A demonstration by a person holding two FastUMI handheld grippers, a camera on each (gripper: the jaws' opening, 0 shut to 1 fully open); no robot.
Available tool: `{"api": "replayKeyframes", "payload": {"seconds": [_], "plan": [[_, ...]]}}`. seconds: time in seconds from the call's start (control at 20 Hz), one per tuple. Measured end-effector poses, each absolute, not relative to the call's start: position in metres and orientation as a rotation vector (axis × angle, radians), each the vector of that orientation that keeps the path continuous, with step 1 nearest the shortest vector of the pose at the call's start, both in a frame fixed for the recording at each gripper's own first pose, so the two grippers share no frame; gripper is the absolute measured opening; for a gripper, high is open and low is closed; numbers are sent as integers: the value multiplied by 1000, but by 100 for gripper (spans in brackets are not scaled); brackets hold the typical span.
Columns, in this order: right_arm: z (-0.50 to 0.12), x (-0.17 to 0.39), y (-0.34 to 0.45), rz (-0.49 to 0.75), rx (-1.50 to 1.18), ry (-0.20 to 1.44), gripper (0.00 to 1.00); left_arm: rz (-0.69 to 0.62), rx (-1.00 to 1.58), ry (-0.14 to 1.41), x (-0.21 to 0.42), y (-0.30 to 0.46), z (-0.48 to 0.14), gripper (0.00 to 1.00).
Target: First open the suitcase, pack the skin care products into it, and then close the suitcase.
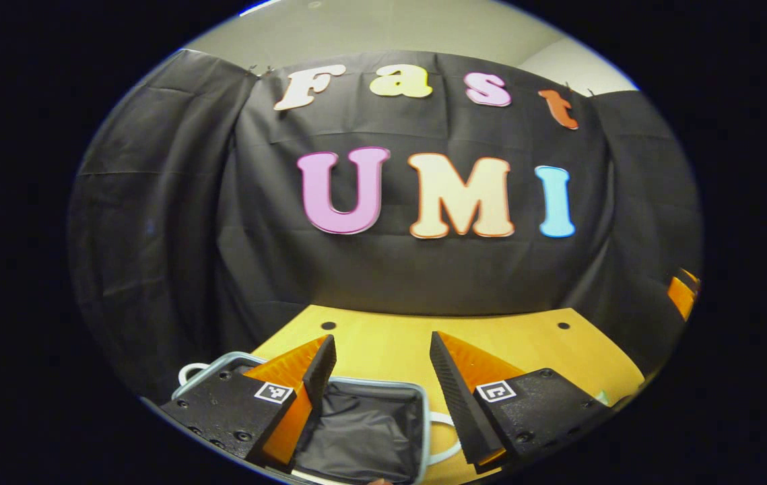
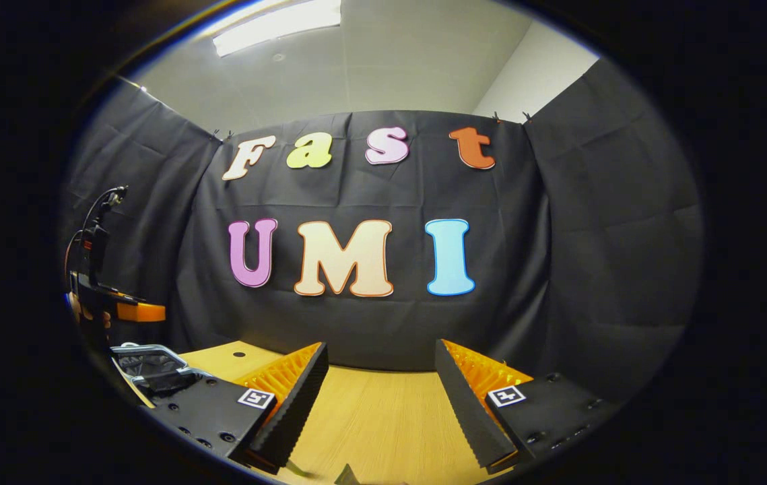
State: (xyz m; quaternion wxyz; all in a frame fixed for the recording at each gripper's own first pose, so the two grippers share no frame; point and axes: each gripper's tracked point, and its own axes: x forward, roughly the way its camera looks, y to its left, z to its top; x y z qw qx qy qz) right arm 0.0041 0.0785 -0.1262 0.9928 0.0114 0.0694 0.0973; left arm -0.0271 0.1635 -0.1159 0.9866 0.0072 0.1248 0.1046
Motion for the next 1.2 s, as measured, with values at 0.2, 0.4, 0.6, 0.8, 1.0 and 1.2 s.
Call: {"api": "replayKeyframes", "payload": {"seconds": [0.2,0.4,0.6,0.8,1.0,1.2], "plan": [[-140,-8,74,238,18,163,98,122,1,309,-35,100,-155,85],[-142,-17,68,262,1,162,99,31,-39,343,-37,44,-181,84],[-160,-23,67,276,12,198,98,-82,-73,414,-45,-12,-220,84],[-168,-30,68,288,-18,211,99,-178,-66,479,-51,-54,-256,84],[-178,-34,68,295,-35,236,99,-219,-76,562,-55,-80,-297,83],[-194,-38,67,301,-39,272,99,-207,-108,640,-60,-90,-337,75]]}}
